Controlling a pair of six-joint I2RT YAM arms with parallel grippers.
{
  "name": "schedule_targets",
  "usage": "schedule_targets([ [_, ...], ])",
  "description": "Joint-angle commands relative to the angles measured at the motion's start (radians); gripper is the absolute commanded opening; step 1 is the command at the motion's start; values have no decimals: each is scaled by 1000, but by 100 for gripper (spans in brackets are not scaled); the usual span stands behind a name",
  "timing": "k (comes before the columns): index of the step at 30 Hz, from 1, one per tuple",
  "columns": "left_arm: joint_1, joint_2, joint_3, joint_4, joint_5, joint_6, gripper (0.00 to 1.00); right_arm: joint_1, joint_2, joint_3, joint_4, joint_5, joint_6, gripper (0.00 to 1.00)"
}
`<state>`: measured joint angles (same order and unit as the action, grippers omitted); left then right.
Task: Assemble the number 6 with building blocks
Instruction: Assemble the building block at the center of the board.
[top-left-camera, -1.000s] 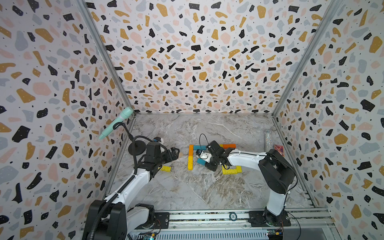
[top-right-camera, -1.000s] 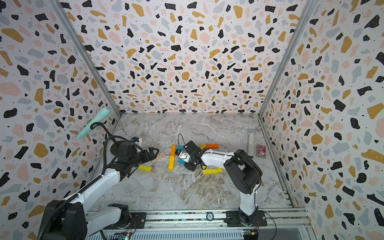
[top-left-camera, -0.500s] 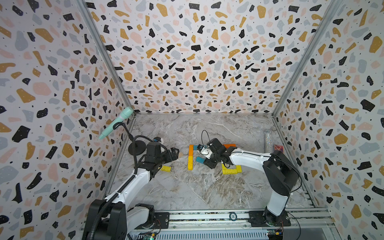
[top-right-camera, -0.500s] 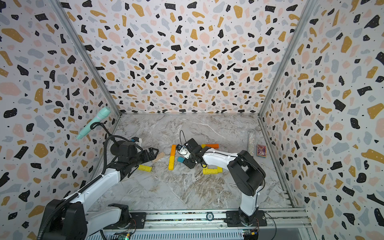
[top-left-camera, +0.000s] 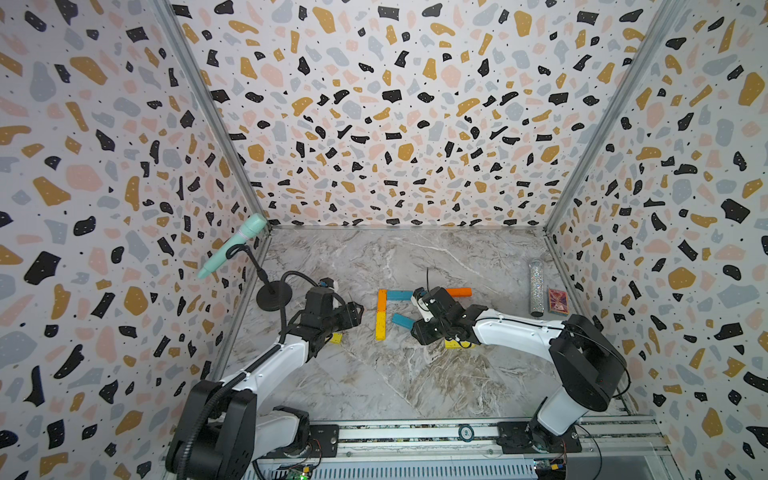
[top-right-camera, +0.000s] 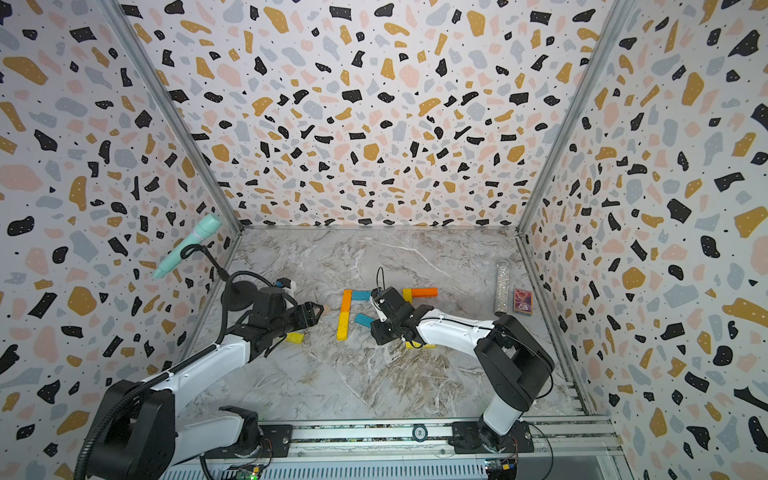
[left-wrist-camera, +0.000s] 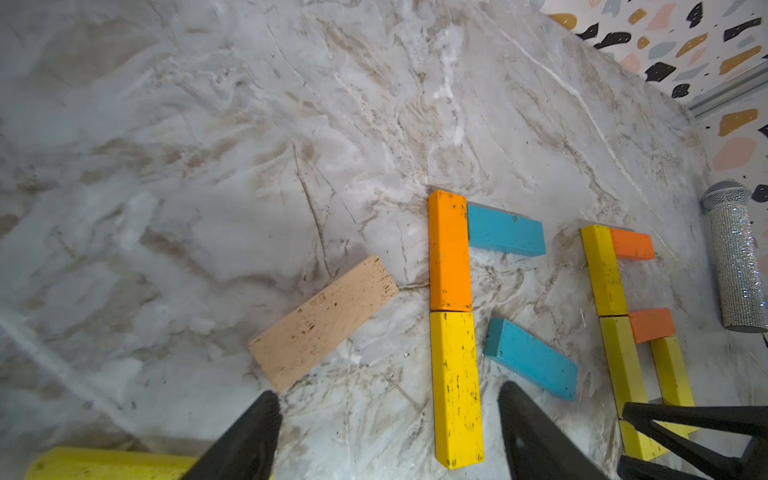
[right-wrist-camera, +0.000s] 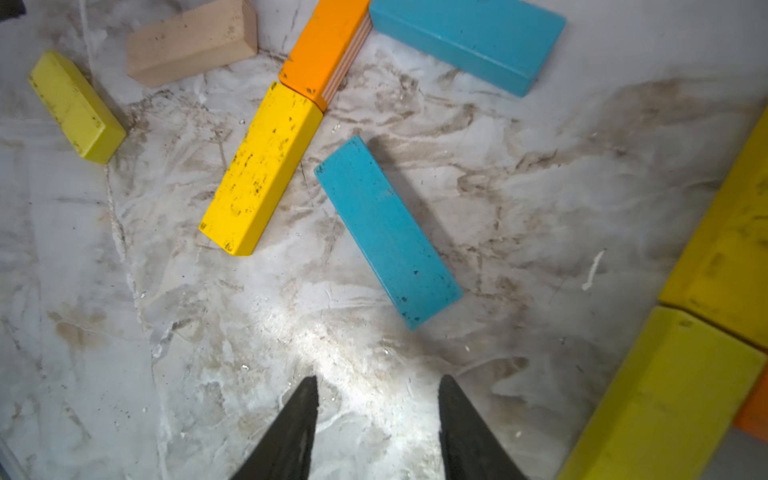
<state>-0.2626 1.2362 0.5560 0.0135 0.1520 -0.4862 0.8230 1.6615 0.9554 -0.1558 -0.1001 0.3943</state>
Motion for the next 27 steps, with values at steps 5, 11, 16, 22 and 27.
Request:
schedule_targets([
  [5,-18,67,-11,65,-32,18,66,-1,93,39,8,16,33,38],
  [11,-33,103,-16,85,-46,20,65,-17,121,47,20,31,19,39],
  [16,-41,135,-14,96,-53,24,61,-34,146,60,23,34,4,38],
  [22,-49,186,-6,109,-46,26,49,-45,168,103,-7,50,-39,36],
  [27,-54,201,-3,116,-44,24,47,-45,184,135,-31,61,-66,36],
])
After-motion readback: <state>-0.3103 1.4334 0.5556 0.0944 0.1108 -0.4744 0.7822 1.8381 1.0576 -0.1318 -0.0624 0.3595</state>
